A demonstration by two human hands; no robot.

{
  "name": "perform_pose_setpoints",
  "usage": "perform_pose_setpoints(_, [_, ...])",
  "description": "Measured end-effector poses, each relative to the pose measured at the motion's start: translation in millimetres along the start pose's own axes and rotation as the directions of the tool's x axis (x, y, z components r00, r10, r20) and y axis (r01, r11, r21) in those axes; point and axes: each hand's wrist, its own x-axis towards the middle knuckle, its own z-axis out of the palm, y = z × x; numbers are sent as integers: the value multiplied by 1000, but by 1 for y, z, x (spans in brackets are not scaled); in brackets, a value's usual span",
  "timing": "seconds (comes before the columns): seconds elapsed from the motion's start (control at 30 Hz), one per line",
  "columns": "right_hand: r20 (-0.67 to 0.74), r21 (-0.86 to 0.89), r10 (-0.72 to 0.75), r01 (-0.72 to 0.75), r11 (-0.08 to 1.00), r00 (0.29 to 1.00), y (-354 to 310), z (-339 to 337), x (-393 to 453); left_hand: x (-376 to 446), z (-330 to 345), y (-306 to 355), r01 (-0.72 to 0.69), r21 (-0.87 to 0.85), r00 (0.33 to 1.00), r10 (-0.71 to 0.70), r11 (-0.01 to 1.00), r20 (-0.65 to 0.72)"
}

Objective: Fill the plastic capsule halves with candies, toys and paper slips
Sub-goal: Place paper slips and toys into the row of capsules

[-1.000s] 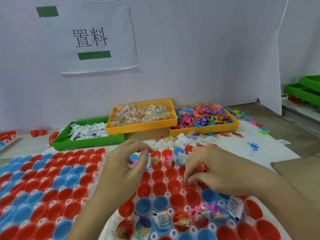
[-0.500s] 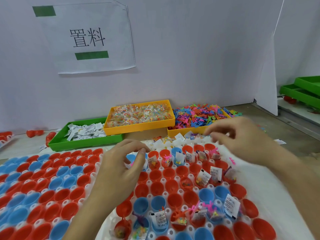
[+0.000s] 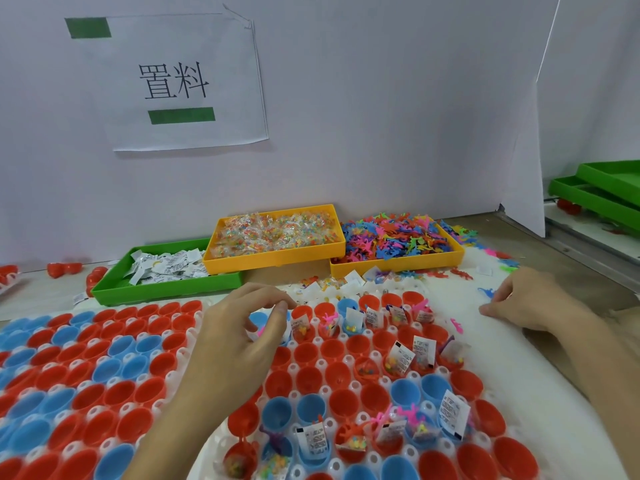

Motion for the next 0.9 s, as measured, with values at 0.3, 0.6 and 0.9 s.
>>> perform_pose_setpoints(0.3, [-18,-77,14,-15,997,1000,-3,1,2,0,-1,-2,0,-7,1000,0,1000,-1])
perform_pose_setpoints(0.6, [-80,-102,-77,69,992,994,-19,8,-8,0,0,-3,5,-5,1000,-5,1000,2])
perform_pose_setpoints(0.9, [-228,59,-134,151,987,964,-7,-6,-4,0,0,-5,-6,-2,1000,6,1000,17])
